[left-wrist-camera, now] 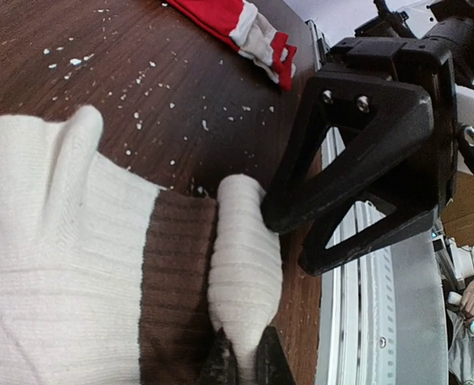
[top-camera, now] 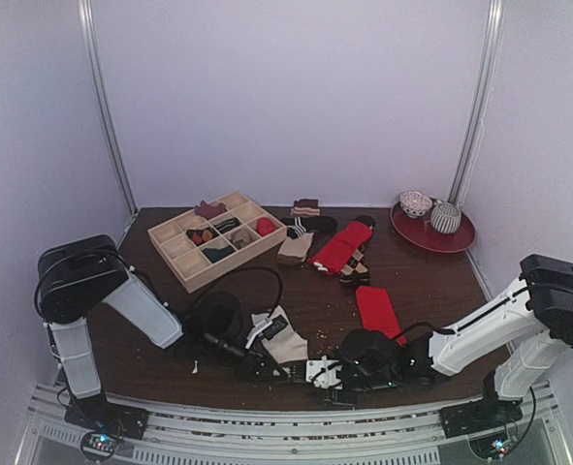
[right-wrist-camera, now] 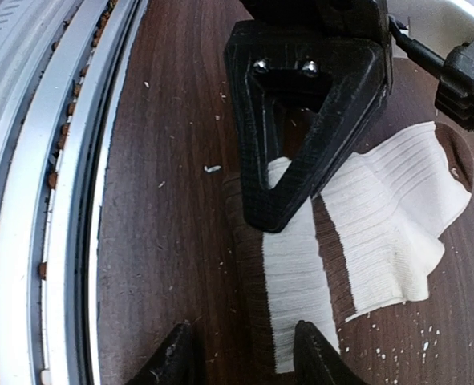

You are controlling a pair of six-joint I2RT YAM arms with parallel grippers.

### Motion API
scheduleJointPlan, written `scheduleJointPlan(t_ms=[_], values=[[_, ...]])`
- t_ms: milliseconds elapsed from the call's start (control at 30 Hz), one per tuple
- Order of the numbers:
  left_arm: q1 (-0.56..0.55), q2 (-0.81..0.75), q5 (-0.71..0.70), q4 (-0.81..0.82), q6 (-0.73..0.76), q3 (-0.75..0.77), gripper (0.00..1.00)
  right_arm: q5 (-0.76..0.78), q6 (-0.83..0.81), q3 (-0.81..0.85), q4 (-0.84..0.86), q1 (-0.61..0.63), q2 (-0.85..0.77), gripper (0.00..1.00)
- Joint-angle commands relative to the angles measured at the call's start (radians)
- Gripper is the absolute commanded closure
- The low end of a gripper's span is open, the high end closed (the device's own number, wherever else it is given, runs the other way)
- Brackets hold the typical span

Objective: Roll the socks
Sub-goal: Roll a pair of socks at the center of the board.

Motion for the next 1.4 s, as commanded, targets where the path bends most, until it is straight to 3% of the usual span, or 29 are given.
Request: scheduleJointPlan(t_ms=[0,200,367,500,633,800,867,1000,1133,1233,1367], values=[[-0.006,0.090,-0.027,-0.258,-0.026,-0.064,1.00,0.111,-0.021,0.027,0.076,0.002,0.044,0.59],[-0.006,0.097,-0.025,-0.266,-0.011,-0.071,1.00,0.167,-0.023,-0.011,0.144,0.005,0.014,0.60],[-0.006,0.102,-0.023,-0.266,-0.005,-0.071,1.00,0.099,-0.056,-0.007,0.090,0.005,-0.028,0.52],[-0.006,0.100,-0.022,-0.269,-0.003,-0.069,1.00,0.016,-0.057,0.018,0.045,0.003,0.027,0.51],[-0.006,0.101,-0.022,-0.270,0.002,-0.069,1.00,-0.043,-0.048,0.048,0.030,0.004,0.108,0.52],[-0.006,0.100,-0.018,-0.278,0.011,-0.074,1.00,0.064,-0.045,0.045,0.104,-0.002,0.146,0.55],[-0.006,0.097,-0.015,-0.278,0.015,-0.074,1.00,0.069,-0.049,0.044,0.107,-0.009,0.150,0.60],[-0.006,0.083,-0.015,-0.281,0.034,-0.076,1.00,0.021,-0.026,0.093,-0.023,-0.022,0.169,0.81],[-0.006,-0.012,-0.101,-0.351,0.106,-0.063,1.00,-0.085,0.077,0.141,-0.179,-0.037,0.162,0.88],[-0.006,-0.160,-0.206,-0.414,0.162,-0.055,0.90,-0.218,0.160,0.198,-0.341,-0.077,0.161,0.89],[-0.007,-0.352,-0.353,-0.476,0.203,-0.059,0.71,-0.280,0.239,0.308,-0.563,-0.105,0.191,0.89]])
